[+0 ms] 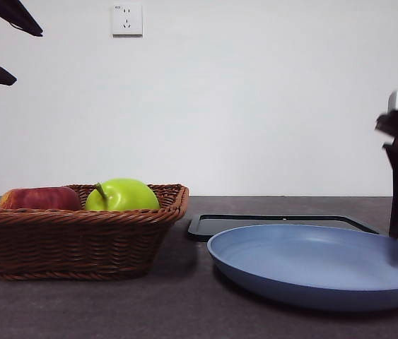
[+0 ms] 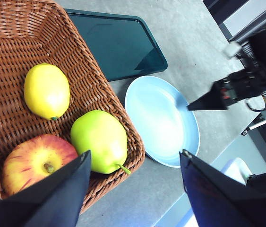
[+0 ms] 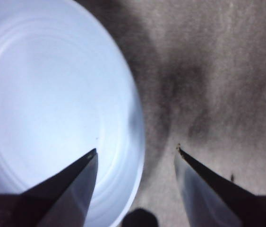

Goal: Take the lemon from the basket,put the lemon in the plate,hand out the plate

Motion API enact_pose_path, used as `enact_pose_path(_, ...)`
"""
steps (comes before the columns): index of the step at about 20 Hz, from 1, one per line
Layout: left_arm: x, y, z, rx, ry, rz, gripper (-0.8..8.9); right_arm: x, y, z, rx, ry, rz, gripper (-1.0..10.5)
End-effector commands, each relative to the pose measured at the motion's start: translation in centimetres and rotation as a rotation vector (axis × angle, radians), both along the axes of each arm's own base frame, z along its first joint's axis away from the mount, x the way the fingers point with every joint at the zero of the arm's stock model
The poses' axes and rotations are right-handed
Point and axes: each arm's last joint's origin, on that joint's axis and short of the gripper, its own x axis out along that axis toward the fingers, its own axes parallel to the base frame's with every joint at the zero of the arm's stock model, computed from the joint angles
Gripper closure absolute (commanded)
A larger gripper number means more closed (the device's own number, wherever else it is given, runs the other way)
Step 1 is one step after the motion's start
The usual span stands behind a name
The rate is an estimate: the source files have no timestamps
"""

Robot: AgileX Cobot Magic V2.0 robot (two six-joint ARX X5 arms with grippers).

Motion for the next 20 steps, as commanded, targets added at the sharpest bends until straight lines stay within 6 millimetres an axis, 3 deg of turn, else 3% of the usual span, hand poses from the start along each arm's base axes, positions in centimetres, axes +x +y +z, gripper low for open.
enact_pose_path(1,0.2,-0.1,0.4,-0.002,-0.021,-0.013,4.85,0.8,0.2,-0.9,0.006,0.026,-0.018,7.3)
enact_pose_path(7,0.2,-0.1,0.4,-0.002,-0.021,-0.013,4.86,1.2,0.2,-1.7,0.003,0.046,-0.027,9.5)
enact_pose_path(11,0.3,0.0,0.4,0.008,0.015,0.059,4.85,0.9,0.2,-1.2,0.006,0.050,-0.035,9.4)
enact_pose_path(16,0.6,-0.7,1.0,0.016,0.000,0.044,4.33,-1.0,0.0,2.1,0.015,-0.023,-0.034,9.4)
enact_pose_path(20,2.6,-2.1,2.6,0.146,-0.060,0.074,4.33,-3.1,-0.2,5.2,0.027,-0.134,-0.033,9.4)
